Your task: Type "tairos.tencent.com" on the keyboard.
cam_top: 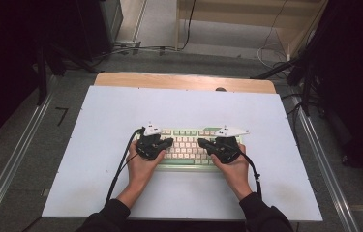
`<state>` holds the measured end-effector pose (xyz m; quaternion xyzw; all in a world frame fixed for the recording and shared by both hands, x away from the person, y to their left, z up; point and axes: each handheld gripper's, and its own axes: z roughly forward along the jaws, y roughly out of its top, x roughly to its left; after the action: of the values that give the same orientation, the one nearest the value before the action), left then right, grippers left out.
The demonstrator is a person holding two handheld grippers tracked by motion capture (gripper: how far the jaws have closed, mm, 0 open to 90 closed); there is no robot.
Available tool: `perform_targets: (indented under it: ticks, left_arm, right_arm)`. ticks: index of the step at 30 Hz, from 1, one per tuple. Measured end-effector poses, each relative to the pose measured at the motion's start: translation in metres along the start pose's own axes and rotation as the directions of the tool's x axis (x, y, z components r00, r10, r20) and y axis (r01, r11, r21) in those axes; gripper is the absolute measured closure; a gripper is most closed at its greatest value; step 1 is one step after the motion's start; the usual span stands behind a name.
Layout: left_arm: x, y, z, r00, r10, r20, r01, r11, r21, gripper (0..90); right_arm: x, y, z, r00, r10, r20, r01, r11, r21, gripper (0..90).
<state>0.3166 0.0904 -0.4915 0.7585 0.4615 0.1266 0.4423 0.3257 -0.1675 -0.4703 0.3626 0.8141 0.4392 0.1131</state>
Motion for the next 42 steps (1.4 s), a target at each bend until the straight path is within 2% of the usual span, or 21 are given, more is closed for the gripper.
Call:
perform_targets:
  ticks: [14, 23, 42]
  left_arm:
    - [0.001, -0.001, 0.003, 0.9999, 0.006, -0.01, -0.005, 0.9997, 0.026, 90.0]
    - [0.002, 0.002, -0.005, 0.9998, -0.017, 0.011, 0.017, 0.9997, -0.015, 90.0]
    - [0.005, 0.003, -0.018, 0.9992, -0.031, 0.027, 0.032, 0.999, -0.032, 90.0]
  right_arm:
    - [0.001, 0.0, 0.0, 0.9999, -0.007, 0.008, 0.007, 1.0, 0.003, 88.1]
    - [0.001, 0.0, 0.0, 1.0, -0.006, 0.003, 0.006, 1.0, 0.002, 88.1]
    - [0.001, 0.0, 0.0, 1.0, -0.005, 0.002, 0.005, 1.0, 0.001, 88.1]
